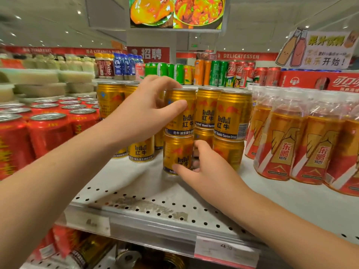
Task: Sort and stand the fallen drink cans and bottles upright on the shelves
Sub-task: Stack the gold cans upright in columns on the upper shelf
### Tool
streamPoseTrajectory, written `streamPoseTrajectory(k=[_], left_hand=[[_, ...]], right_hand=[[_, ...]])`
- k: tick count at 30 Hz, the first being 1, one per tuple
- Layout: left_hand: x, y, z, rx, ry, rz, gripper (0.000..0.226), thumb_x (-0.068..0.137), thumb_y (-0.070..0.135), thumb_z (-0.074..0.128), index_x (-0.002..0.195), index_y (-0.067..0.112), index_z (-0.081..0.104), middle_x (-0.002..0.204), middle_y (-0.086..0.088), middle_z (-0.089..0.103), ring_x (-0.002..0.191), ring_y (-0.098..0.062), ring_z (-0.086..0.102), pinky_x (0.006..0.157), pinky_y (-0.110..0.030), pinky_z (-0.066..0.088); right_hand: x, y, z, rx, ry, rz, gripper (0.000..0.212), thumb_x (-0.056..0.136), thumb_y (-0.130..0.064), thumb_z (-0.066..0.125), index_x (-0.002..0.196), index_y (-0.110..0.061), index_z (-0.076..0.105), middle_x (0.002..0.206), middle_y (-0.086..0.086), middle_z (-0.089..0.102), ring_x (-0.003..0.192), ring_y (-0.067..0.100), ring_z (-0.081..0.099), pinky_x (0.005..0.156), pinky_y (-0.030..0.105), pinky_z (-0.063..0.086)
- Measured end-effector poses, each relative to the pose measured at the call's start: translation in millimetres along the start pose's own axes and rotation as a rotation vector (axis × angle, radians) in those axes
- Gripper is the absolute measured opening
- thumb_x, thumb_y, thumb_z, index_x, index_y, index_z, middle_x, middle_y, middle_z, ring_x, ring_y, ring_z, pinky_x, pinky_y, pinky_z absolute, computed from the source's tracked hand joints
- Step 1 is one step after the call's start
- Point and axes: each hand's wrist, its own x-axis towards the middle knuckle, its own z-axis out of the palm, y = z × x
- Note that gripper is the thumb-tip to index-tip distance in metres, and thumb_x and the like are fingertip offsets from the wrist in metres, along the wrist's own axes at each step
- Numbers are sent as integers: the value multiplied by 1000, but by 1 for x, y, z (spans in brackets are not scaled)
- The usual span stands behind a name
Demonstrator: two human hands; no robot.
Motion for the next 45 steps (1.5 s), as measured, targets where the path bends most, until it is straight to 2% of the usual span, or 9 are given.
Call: streamPoseTrajectory(k=[7,13,19,25,28,33,37,41,45], left_hand=[[4,-3,-23,357,-25,202,39,103,37,50,142,31,55,137,9,59,127,-15,46,114,-48,34],[10,-20,-24,309,-8,216,38,103,31,54,141,27,55,135,7,62,122,-11,53,104,-35,45],[14,-33,-17,294,96,286,42,101,49,55,134,24,61,125,6,67,109,-4,54,93,-27,44],[13,-43,-8,276,162,357,41,100,44,58,133,19,62,124,3,68,117,-15,59,103,-33,42],[4,-45,1,305,258,427,39,101,32,60,136,14,60,135,-3,63,130,-21,53,118,-40,32],[-23,-36,31,284,366,682,24,99,16,60,116,3,71,120,-14,68,112,-35,62,95,-46,46],[-35,-33,45,247,126,762,16,98,17,60,106,8,70,104,-7,69,92,-29,63,77,-44,50],[-40,-38,51,277,-75,681,16,99,27,57,104,16,68,95,3,66,83,-19,60,70,-40,51],[-39,-32,53,286,-67,634,23,101,30,51,111,16,67,97,4,66,86,-18,61,74,-39,52]], right_hand=[[19,-6,12,-163,69,5,47,85,-59,70,108,-33,38,91,-14,60,78,6,63,71,34,59],[34,-16,24,-207,95,-2,48,84,-59,72,101,-28,40,87,-13,60,73,5,61,59,25,52],[33,-17,26,-140,93,18,46,85,-56,72,104,-30,40,89,-16,60,73,4,64,64,28,57],[21,-19,19,-88,31,63,61,92,-46,67,143,-28,38,97,-21,56,83,-1,61,68,17,50],[-5,-16,12,-112,28,48,63,94,-41,65,149,-35,35,115,-21,57,96,0,61,86,24,55],[-39,-9,1,-151,71,-1,32,96,-41,59,128,-40,60,114,-27,61,105,-10,58,90,19,53],[-46,-6,-9,-156,150,-20,18,97,-42,54,110,-40,66,105,-24,64,98,-3,62,81,25,55],[-64,10,-40,-155,263,14,14,95,-40,56,91,-44,68,97,-31,66,94,-9,62,73,11,49],[-69,33,-69,-142,329,92,21,94,-40,56,114,-44,63,103,-28,66,95,-15,58,71,4,45]])
